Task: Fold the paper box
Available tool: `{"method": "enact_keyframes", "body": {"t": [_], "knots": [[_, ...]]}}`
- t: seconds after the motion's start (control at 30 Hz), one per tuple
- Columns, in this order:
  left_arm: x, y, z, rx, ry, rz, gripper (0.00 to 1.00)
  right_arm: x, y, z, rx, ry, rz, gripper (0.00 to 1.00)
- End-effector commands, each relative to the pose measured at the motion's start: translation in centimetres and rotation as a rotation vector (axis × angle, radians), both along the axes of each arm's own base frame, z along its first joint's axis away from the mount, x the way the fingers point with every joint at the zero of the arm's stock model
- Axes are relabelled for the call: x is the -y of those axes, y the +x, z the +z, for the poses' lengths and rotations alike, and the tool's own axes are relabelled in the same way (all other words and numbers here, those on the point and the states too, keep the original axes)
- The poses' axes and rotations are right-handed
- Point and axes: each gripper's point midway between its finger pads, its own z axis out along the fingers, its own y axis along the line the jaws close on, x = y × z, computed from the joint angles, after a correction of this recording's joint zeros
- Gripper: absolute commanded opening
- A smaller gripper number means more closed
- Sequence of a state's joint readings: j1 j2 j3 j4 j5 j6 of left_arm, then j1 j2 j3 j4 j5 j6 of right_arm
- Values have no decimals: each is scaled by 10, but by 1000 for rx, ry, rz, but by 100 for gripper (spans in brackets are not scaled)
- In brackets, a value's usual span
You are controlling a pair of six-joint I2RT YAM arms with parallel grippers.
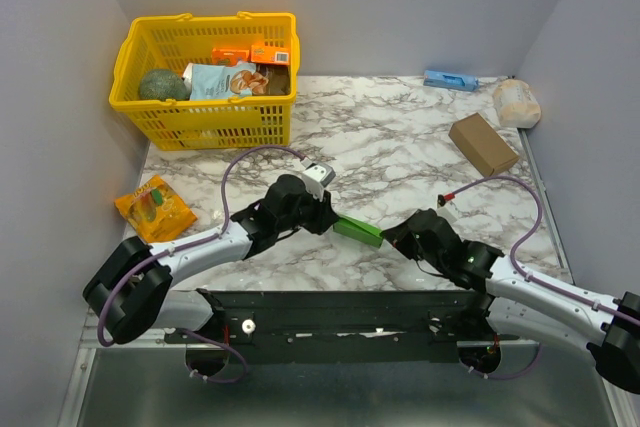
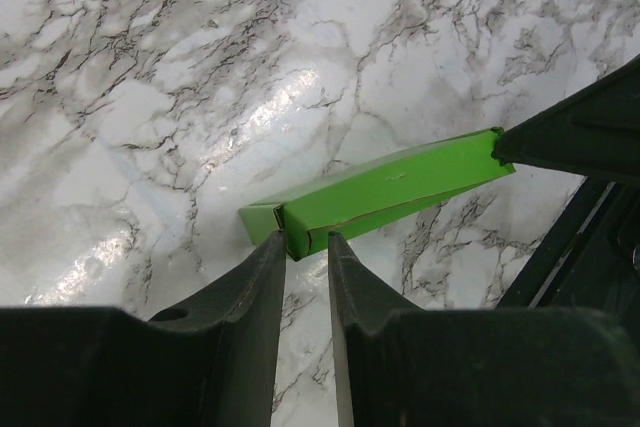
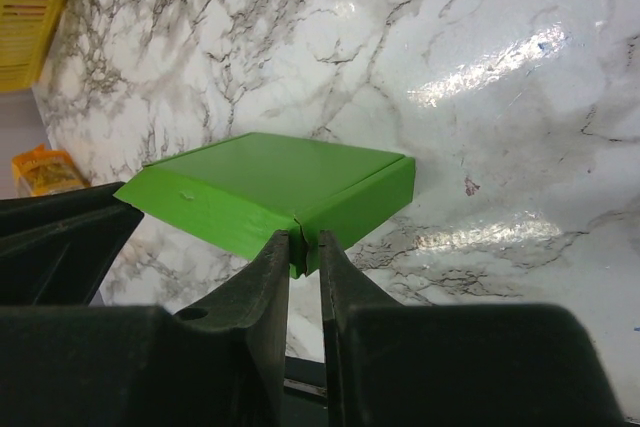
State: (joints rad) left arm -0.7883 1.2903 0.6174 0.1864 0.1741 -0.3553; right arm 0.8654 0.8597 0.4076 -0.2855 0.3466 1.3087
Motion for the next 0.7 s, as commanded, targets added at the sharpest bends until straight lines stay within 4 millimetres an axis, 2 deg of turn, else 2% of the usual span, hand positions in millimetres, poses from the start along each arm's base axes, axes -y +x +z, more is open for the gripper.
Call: {"method": "enact_keyframes", "body": {"t": [0.0,0.37,0.67], "knots": [[5,4,8,25,-7,-16,28,54,-56,-76,-244,-288,59,23],[12,5,9,32,-15,-30,20,54,-56,-77,-246,-286,59,23],[7,5,-3,73,66,-7,3,54,-56,-78,-249,-288,62,23]]}}
